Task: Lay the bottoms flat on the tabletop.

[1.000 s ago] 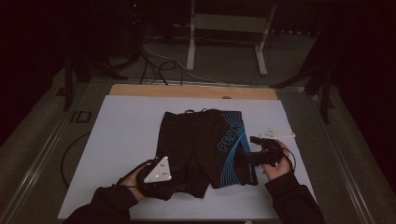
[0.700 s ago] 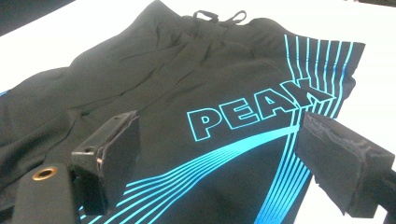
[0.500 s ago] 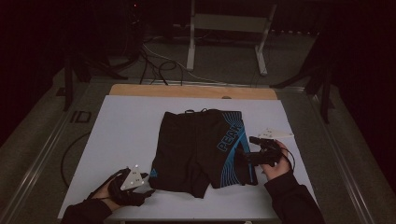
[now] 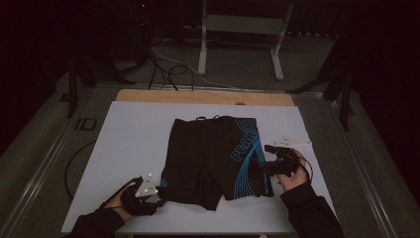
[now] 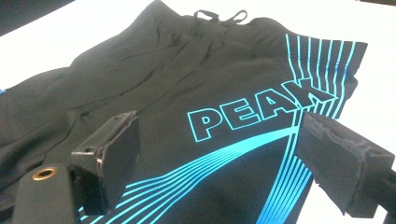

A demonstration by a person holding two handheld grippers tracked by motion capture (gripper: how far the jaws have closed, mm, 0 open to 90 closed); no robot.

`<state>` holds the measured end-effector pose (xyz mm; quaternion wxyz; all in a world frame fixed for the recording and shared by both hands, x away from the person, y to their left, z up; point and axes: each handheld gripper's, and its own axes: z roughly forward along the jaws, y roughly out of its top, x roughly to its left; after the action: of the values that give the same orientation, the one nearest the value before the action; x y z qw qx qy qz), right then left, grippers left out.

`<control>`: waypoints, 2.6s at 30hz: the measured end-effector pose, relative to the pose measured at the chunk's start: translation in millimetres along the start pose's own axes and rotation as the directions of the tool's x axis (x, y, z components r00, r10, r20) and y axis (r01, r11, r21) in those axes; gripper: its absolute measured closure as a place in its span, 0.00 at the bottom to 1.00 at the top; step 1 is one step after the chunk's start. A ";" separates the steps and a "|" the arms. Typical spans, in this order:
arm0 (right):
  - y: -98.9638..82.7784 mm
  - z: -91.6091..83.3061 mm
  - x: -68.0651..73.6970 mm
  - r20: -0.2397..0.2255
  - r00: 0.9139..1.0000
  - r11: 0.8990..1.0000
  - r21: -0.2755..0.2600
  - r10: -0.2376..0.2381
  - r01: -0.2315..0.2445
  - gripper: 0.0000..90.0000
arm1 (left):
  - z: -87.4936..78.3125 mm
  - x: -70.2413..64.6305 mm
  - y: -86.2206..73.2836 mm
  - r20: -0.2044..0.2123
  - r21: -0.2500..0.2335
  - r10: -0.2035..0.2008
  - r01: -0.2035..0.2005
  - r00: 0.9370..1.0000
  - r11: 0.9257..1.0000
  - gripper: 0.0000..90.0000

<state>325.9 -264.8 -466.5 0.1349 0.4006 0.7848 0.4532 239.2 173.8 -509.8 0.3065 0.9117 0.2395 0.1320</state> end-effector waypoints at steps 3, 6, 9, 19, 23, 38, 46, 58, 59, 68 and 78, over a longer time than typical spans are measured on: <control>0.1 -0.4 0.5 0.003 1.000 1.000 -0.002 -0.001 0.002 0.16 | -3.1 -1.0 7.9 -0.016 -0.020 -0.009 0.008 1.000 1.000 0.81; -0.6 -1.1 -0.9 0.002 1.000 1.000 -0.002 0.003 -0.003 0.16 | -14.4 -1.8 15.7 -0.021 -0.046 -0.023 0.022 1.000 0.999 0.91; -0.8 -1.7 -1.9 0.007 1.000 1.000 -0.003 0.005 -0.005 0.16 | -26.5 -4.0 22.0 -0.039 -0.064 -0.021 0.018 0.999 0.998 0.91; -0.2 -1.3 -1.0 0.005 1.000 1.000 -0.004 0.001 -0.001 0.16 | -50.5 -10.0 30.9 -0.079 -0.063 0.012 -0.017 0.997 0.998 0.91; -0.4 -2.3 -1.3 0.009 1.000 1.000 -0.003 0.006 -0.006 0.16 | -44.6 -8.3 17.8 -0.051 -0.029 -0.006 0.004 0.999 1.000 0.89; -0.8 -1.2 -1.5 0.008 1.000 1.000 0.000 0.003 -0.003 0.16 | -38.8 -7.0 -4.9 0.020 -0.014 -0.033 0.034 0.999 0.999 0.46; -0.1 0.0 0.3 0.006 1.000 1.000 0.001 -0.003 0.003 0.16 | -40.0 -24.9 22.1 0.071 -0.124 0.036 -0.027 0.997 0.992 0.45; -0.8 -1.4 -1.3 0.004 1.000 1.000 -0.006 0.006 -0.006 0.16 | 3.4 -53.1 65.4 0.130 -0.123 0.181 -0.165 0.975 0.979 0.49; -1.0 -1.4 -1.5 0.002 1.000 1.000 -0.006 0.009 -0.009 0.16 | 7.6 -55.0 66.7 0.130 -0.117 0.197 -0.182 0.972 0.976 0.51; -0.5 -1.7 -1.4 0.001 1.000 1.000 -0.008 0.006 -0.006 0.16 | 38.1 -57.0 69.7 0.173 -0.030 0.238 -0.237 0.956 0.971 0.70; -1.3 -0.8 -2.1 0.000 1.000 1.000 -0.003 0.007 -0.007 0.16 | 48.9 -60.2 78.0 0.182 -0.018 0.212 -0.213 0.960 0.977 0.96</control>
<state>326.1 -267.2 -467.4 0.1337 0.4030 0.7829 0.4547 234.7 64.0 -505.0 0.3105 0.9407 0.1110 0.0795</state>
